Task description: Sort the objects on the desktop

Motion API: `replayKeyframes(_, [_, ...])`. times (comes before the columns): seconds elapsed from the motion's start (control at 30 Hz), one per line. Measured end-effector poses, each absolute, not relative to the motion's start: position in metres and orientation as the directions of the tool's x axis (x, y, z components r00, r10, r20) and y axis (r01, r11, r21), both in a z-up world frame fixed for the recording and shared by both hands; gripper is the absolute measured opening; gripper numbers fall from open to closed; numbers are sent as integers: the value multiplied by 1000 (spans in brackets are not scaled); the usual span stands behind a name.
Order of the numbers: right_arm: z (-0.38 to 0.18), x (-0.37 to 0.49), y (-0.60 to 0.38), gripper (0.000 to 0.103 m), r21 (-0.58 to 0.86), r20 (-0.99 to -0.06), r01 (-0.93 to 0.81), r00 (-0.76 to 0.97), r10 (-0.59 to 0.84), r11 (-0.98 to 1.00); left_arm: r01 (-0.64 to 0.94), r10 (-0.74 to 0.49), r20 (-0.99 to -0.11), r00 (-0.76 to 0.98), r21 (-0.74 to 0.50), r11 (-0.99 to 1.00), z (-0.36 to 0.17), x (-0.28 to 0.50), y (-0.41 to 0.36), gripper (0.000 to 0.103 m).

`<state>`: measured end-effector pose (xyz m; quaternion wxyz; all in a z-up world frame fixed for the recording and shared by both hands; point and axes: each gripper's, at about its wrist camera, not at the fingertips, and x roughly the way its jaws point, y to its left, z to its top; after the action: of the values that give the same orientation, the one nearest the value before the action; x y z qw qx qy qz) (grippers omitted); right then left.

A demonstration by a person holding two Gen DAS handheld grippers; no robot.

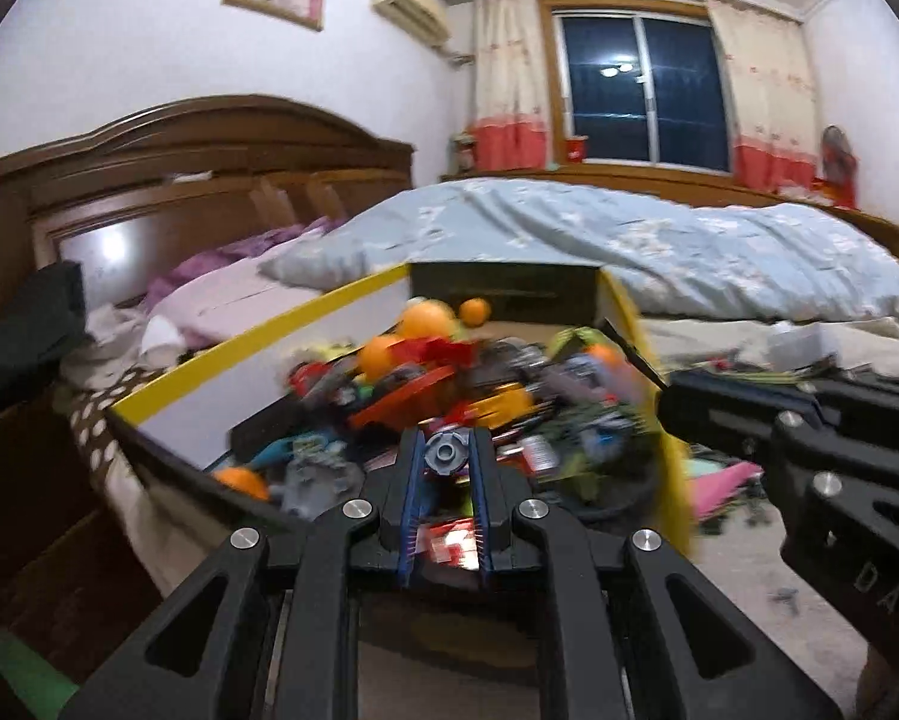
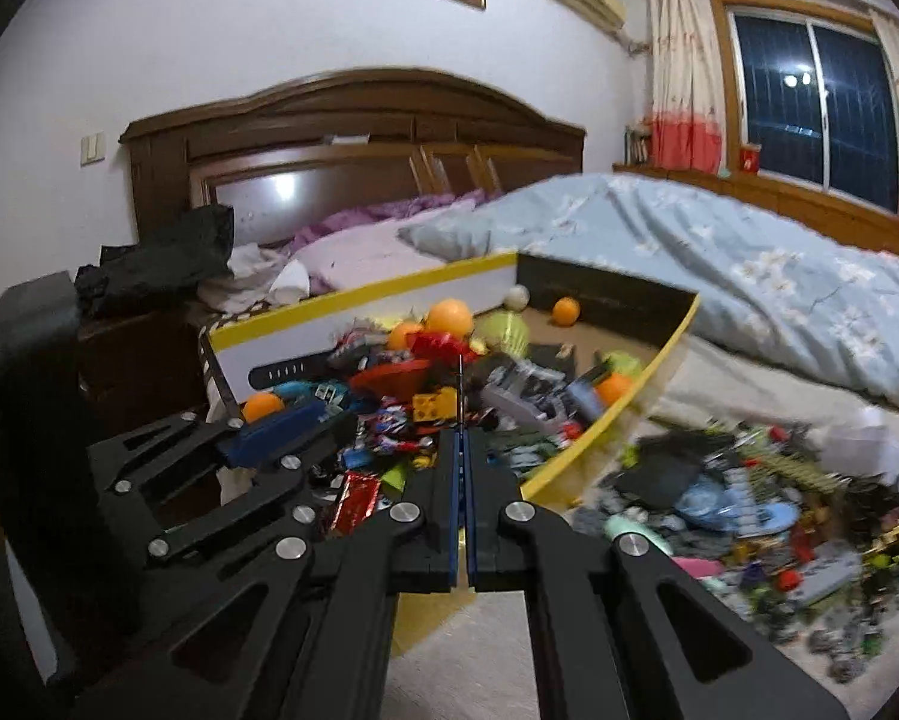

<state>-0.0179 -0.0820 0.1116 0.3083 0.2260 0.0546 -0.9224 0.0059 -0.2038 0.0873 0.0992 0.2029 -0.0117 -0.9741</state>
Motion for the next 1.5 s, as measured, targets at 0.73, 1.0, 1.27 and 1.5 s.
replayKeyframes(0.73, [109,-21,-83,55,42,-391,584,-737,-551,-811,255,-253,-352,-901,40,-966,87,20,-217,44])
replayKeyframes(1.0, [135,19,45,74,-2,-242,431,-876,-418,-902,209,-224,-147,-963,110,-972,111,67,-184,64])
replayKeyframes(1.27, [94,35,113,74,-81,-372,400,-862,-345,-913,-244,183,-288,-940,195,-950,84,70,-102,71])
replayKeyframes(1.5, [31,52,125,72,-167,-507,342,-834,-216,-925,-394,242,-493,-836,232,-890,39,37,-47,71])
